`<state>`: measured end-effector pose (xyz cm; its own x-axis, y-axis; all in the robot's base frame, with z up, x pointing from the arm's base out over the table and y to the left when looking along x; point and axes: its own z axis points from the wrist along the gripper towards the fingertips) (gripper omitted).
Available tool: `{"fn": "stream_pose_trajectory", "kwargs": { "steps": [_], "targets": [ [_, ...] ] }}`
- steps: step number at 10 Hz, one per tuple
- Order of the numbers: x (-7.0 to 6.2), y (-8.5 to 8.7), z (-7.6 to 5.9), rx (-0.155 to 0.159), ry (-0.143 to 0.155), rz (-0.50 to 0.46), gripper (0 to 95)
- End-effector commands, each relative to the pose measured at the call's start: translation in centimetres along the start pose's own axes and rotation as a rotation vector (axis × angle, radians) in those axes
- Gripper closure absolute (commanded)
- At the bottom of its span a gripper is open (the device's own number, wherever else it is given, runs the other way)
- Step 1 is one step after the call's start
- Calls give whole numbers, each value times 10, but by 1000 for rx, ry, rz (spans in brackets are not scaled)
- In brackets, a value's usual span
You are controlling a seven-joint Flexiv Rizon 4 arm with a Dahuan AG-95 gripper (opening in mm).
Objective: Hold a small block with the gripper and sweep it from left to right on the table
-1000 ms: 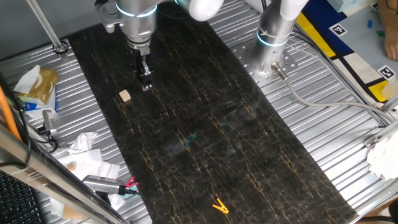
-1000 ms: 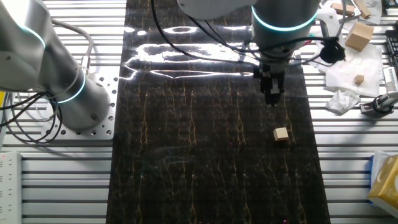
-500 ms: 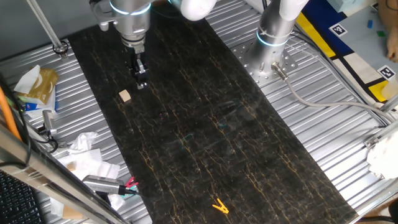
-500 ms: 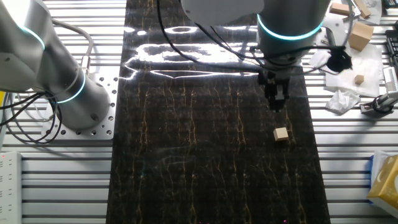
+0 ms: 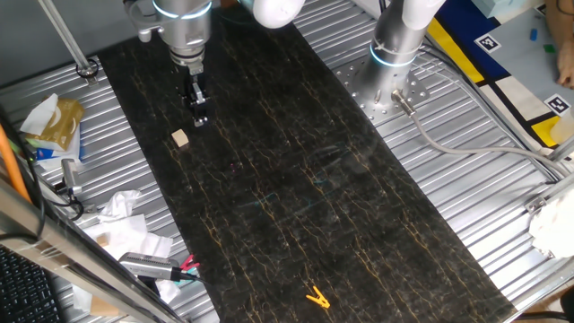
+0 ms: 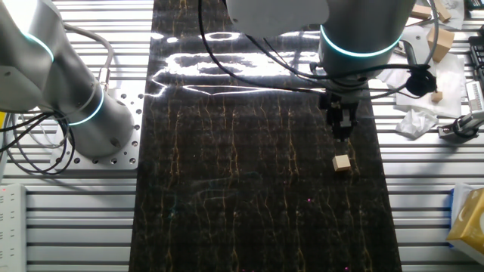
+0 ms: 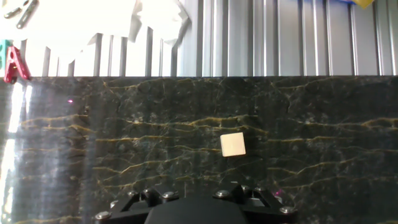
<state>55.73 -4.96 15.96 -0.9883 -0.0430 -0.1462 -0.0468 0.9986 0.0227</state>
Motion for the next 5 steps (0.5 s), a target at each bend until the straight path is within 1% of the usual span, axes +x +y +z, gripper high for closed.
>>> {"fn": "stream_pose_trajectory", "kwargs": {
  "steps": [1, 2, 3, 5],
  "targets": [
    [-1, 0, -1, 0, 1, 1, 380],
    [-1, 0, 0, 0, 2, 0, 380],
    [-1, -1, 1, 0, 1, 1, 570],
    [-1, -1, 2, 1, 1, 1, 570]
  ]
}}
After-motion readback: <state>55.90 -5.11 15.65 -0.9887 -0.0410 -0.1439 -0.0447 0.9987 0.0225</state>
